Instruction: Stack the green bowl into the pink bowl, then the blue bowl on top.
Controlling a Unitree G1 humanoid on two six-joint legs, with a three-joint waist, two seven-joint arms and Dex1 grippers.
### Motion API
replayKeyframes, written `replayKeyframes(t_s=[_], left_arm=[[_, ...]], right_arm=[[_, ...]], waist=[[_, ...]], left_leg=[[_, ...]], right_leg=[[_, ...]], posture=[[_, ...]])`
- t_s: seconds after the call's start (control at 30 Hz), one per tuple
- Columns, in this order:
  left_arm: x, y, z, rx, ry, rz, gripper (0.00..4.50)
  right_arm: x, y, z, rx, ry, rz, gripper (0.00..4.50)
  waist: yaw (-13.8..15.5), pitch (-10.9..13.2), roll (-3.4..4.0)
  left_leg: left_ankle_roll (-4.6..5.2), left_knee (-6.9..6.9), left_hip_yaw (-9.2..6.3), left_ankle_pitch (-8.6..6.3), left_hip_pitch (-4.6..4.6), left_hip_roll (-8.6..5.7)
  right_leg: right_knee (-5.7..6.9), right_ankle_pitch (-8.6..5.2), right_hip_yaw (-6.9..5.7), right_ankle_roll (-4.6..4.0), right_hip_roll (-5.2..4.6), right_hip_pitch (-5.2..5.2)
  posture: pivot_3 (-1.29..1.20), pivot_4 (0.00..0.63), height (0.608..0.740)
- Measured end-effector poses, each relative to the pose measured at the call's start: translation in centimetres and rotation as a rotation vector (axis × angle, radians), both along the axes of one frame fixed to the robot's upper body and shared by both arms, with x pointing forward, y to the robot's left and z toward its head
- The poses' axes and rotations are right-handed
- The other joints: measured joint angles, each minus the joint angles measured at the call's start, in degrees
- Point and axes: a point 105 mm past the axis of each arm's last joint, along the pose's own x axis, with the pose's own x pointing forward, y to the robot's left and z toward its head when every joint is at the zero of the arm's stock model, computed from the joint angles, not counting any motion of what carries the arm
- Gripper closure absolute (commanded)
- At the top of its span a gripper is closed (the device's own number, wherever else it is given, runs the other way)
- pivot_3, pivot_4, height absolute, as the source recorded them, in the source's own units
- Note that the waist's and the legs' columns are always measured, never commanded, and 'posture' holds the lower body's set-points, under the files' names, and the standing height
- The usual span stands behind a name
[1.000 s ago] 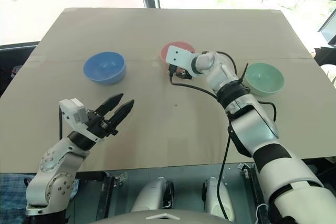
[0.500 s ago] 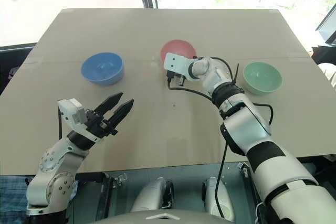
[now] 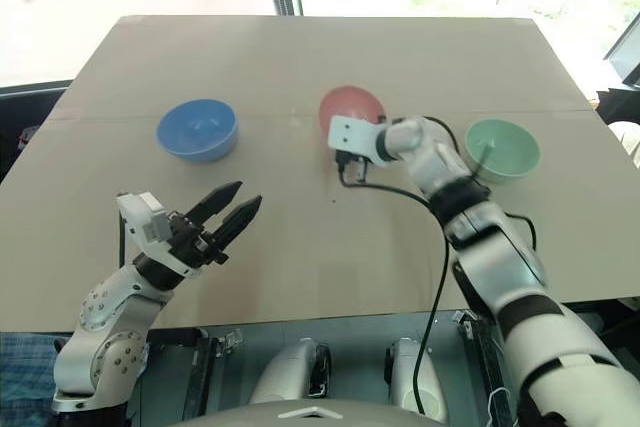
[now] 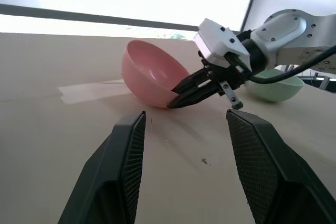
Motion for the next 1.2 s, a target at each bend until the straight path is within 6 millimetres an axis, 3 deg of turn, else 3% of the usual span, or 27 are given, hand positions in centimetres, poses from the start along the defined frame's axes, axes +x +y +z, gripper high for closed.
replayKeyframes(t_s=[0.13,0.33,0.4,0.43,0.6,0.73,0.77,0.83,0.97,1.03,1.1,1.2], left_arm=[[0.3,0.2,-0.5,0.04,0.009,-0.022,1.89],[1.3,-0.1,-0.5,0.061,0.001,-0.087,1.89],[1.3,-0.3,-0.6,0.062,0.001,-0.101,1.89],[1.2,-0.7,-0.7,0.062,0.006,-0.121,1.89],[1.3,-1.0,-0.7,0.082,0.0,-0.147,1.89],[1.3,-1.2,-0.6,0.082,-0.002,-0.159,1.89],[1.3,-1.2,-0.7,0.079,0.0,-0.162,1.89],[1.2,-1.4,-0.7,0.058,0.008,-0.172,1.89],[1.3,-1.9,-0.4,0.04,0.016,-0.205,1.89],[1.3,-2.9,0.4,0.06,-0.007,-0.255,1.89],[1.1,-4.0,1.2,0.074,-0.032,-0.305,1.89],[1.1,-5.0,1.6,0.078,-0.039,-0.345,1.89]], right_arm=[[-5.1,-2.0,-0.2,-0.087,0.105,0.049,4.44],[-9.2,-0.6,-0.2,-0.054,0.2,0.063,4.44],[-9.3,-0.4,-0.1,-0.044,0.204,0.056,4.44],[-9.3,-0.2,-0.1,-0.029,0.206,0.046,4.15],[-9.4,0.3,-0.3,-0.014,0.209,0.037,2.18],[-9.5,0.4,-0.1,0.022,0.237,0.027,0.93],[-9.7,0.4,0.1,0.034,0.245,0.028,0.41],[-9.9,0.4,0.8,0.079,0.263,0.013,0.04],[-8.9,-1.5,3.6,0.183,0.256,-0.092,0.04],[-7.4,-3.9,5.4,0.233,0.192,-0.218,0.04],[-5.7,-6.6,5.9,0.244,0.142,-0.345,0.04],[-4.7,-9.0,5.5,0.223,0.11,-0.436,0.04]], waist=[[0.6,0.0,-0.02],[0.5,-0.1,-0.06],[0.5,-0.1,-0.08],[0.6,-0.1,-0.08],[0.7,0.0,-0.07],[0.7,0.0,-0.07],[0.7,0.0,-0.07],[0.7,0.0,-0.07],[1.0,0.0,-0.09],[1.2,0.0,-0.11],[1.2,0.0,-0.11],[1.3,0.0,-0.11]], left_leg=[[0.01,0.07,0.01,0.0,0.15,0.02],[0.0,0.15,-0.03,0.0,0.27,0.03],[0.01,0.14,-0.03,0.0,0.25,0.02],[0.01,0.14,-0.03,-0.01,0.22,0.0],[0.02,0.12,-0.03,-0.01,0.07,-0.01],[0.02,0.13,-0.02,0.0,0.07,-0.01],[0.02,0.13,-0.03,0.0,0.08,-0.01],[0.02,0.14,-0.03,-0.01,0.08,0.0],[0.04,0.17,-0.06,-0.01,0.05,-0.01],[0.04,0.17,-0.07,-0.02,0.06,-0.02],[0.05,0.15,-0.02,-0.02,0.07,-0.05],[0.06,0.13,-0.03,-0.02,0.06,-0.05]], right_leg=[[-0.15,-0.01,-0.02,-0.01,0.0,0.09],[0.0,0.02,-0.02,-0.07,-0.03,0.14],[-0.02,0.02,-0.02,-0.07,-0.05,0.14],[-0.05,0.02,-0.01,-0.07,-0.05,0.13],[-0.12,0.02,-0.03,-0.07,-0.04,0.04],[-0.12,0.02,-0.03,-0.06,-0.04,0.04],[-0.11,0.02,-0.03,-0.06,-0.04,0.04],[-0.1,0.02,-0.03,-0.06,-0.04,0.04],[-0.09,0.03,-0.04,-0.06,-0.07,0.06],[-0.12,0.02,-0.05,-0.06,-0.07,0.08],[-0.14,0.02,-0.02,-0.06,-0.07,0.08],[-0.16,0.02,-0.02,-0.06,-0.06,0.08]], posture=[[0.0,0.15,0.74],[0.0,0.15,0.74],[0.0,0.15,0.74],[0.0,0.15,0.74],[0.0,0.15,0.74],[0.0,0.15,0.74],[0.0,0.15,0.74],[0.0,0.15,0.74],[0.0,0.15,0.74],[0.0,0.15,0.74],[0.0,0.15,0.74],[0.0,0.15,0.74]])
